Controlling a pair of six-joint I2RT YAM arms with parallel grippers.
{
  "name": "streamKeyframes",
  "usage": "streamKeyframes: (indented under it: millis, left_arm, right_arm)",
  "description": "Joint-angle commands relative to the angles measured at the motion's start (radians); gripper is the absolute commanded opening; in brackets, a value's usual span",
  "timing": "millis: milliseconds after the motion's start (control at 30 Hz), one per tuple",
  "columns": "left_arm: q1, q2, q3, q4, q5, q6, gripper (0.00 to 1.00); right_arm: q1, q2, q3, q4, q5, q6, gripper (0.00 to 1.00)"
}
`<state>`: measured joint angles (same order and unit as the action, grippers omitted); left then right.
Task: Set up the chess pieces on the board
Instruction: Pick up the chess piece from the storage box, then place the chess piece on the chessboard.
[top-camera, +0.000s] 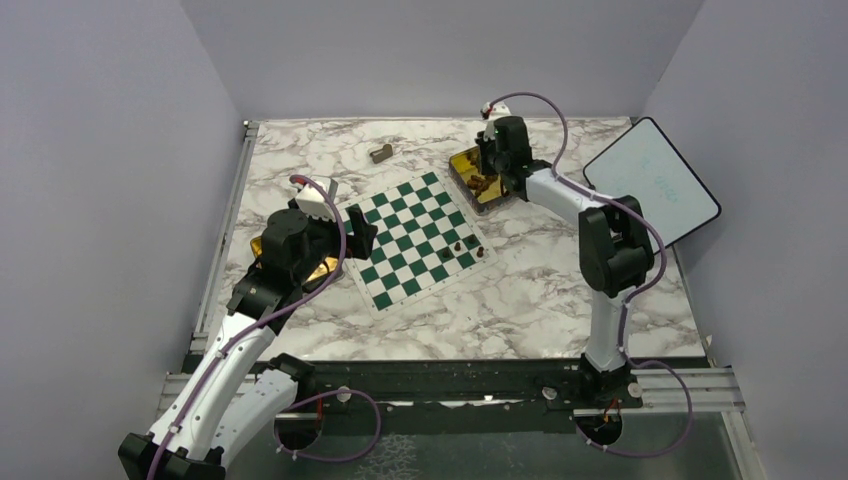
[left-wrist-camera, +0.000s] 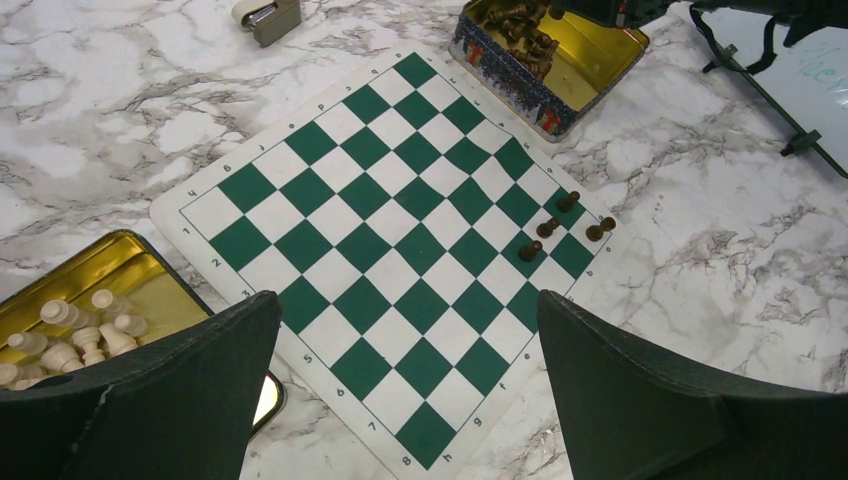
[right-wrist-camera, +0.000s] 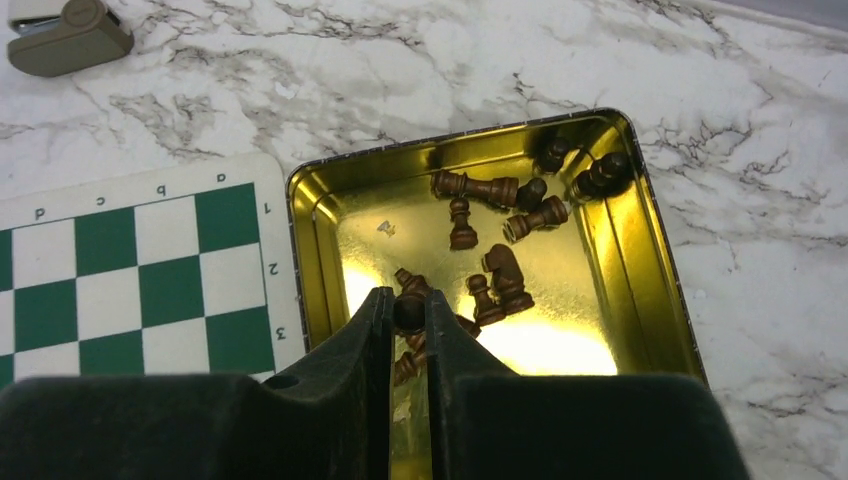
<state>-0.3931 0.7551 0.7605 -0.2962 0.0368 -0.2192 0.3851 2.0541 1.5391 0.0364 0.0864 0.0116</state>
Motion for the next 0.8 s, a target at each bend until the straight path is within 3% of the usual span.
streamKeyframes:
  millis: [0,367,767]
  left_arm:
    - [-0.004,-0.015,-0.003,0.006,-0.02,0.012,0.99]
    - [-0.004,-0.022,-0.003,0.007,-0.023,0.012,0.99]
    - [-0.004,-0.019,-0.003,0.006,-0.023,0.011,0.99]
  right_arm:
    - [0.008,-0.12,-0.103,0.053,-0.076,0.075,0.14]
    - [0.116,-0.318,-0.344,0.076,-0.119,0.167,0.14]
    - [0.285,-0.419,-0.569,0.16,-0.114,0.155,0.14]
